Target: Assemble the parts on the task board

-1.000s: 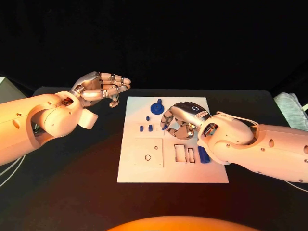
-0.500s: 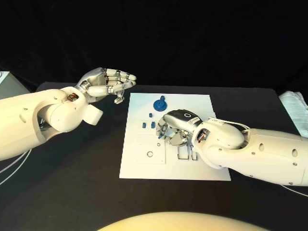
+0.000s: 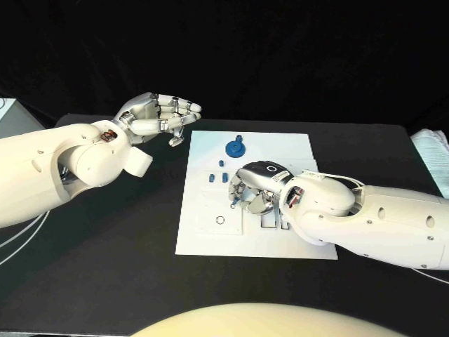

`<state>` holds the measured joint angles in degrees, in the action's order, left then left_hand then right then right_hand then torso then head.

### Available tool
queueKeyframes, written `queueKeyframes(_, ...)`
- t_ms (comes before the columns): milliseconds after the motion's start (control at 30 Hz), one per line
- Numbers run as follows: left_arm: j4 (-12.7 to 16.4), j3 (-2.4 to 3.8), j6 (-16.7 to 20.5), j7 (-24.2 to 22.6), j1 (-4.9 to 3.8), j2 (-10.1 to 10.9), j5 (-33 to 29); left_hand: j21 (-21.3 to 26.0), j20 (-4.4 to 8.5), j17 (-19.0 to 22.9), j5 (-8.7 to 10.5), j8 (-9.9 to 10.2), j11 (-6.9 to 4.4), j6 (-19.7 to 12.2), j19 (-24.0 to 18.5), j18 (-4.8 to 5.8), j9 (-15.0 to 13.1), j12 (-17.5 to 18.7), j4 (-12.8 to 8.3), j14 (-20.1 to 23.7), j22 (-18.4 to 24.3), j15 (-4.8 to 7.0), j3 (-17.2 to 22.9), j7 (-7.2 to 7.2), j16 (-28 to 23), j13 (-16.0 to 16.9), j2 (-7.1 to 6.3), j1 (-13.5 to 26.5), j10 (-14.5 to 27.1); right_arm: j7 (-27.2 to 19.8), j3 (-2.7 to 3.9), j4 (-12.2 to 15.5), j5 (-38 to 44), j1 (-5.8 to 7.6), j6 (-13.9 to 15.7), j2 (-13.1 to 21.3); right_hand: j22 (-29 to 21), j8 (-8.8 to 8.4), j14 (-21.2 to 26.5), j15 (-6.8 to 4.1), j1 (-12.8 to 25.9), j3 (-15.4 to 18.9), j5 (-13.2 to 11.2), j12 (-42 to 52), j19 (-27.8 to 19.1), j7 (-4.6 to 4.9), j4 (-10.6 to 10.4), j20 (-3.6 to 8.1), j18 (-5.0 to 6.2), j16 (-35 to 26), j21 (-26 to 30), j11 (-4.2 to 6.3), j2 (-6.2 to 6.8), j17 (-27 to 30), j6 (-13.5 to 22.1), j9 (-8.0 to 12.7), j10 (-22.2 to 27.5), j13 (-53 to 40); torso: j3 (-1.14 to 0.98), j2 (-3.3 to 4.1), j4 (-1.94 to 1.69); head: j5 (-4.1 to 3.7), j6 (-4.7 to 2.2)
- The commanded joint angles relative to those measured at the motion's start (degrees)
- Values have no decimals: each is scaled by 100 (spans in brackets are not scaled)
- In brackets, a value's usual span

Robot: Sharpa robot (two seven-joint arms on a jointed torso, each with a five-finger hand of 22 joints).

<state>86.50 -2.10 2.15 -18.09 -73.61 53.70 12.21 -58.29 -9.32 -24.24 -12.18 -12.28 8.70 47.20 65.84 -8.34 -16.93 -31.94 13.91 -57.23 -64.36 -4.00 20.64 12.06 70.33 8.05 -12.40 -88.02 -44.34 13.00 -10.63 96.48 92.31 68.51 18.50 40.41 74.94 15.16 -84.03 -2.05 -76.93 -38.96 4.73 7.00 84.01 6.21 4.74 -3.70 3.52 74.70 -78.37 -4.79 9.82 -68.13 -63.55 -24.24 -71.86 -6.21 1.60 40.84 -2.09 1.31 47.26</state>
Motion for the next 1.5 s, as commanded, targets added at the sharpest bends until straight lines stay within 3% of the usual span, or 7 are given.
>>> queueKeyframes(33, 2, 4, -96, -18, -1, -9, -40, -15, -16, -5, 19, -15, -1, -32, 22, 28, 8, -24, -6, 4, 1, -30, 25, 6, -19, -9, 19, 56, 46, 92, -2, 19, 160, -8, -161, -5, 426, 21, -233, -24, 17, -31, 33, 1, 135, 29, -4, 23, -69, 11, -8, 249, -55, 6, -18, -7, -264, -450, 0, 1, -5, -6, 8)
queueKeyframes(800, 1, 4, -106, 3, -1, 0, -40, -15, -16, -5, 19, -15, -1, -32, 22, 28, 8, -24, -6, 4, 1, -30, 25, 6, -19, -9, 19, 56, 46, 114, -9, 4, 219, -33, -181, -62, 426, 21, -233, -24, 17, -31, 33, 1, 135, 29, -4, 23, -69, 11, -8, 249, -55, 6, -18, -7, -264, -450, 1, 4, -3, 4, 41)
queueKeyframes(1233, 22, 4, -116, 17, -2, 13, -40, -9, -21, -11, 18, -33, 1, -29, 14, 26, 6, -35, -18, 6, 5, -34, 32, 6, -23, -9, 15, 75, 57, 224, -41, -75, 346, -71, -524, -155, 418, 20, -231, -20, 25, -35, 38, -2, 129, 32, 4, 20, -66, 11, 4, 247, -58, 14, -12, -14, -259, -468, 5, 2, -1, 14, 89)
queueKeyframes(1500, 27, 4, -122, 26, -2, 15, -40, -9, -21, -11, 18, -33, 1, -29, 14, 26, 6, -35, -18, 6, 5, -34, 32, 6, -23, -9, 15, 75, 57, 246, -52, -100, 436, -86, -517, -206, 413, 20, -229, -19, 26, -35, 38, -3, 126, 33, 4, 19, -64, 4, 10, 246, -58, 24, -12, -15, -258, -469, 3, -2, -1, 10, 96)
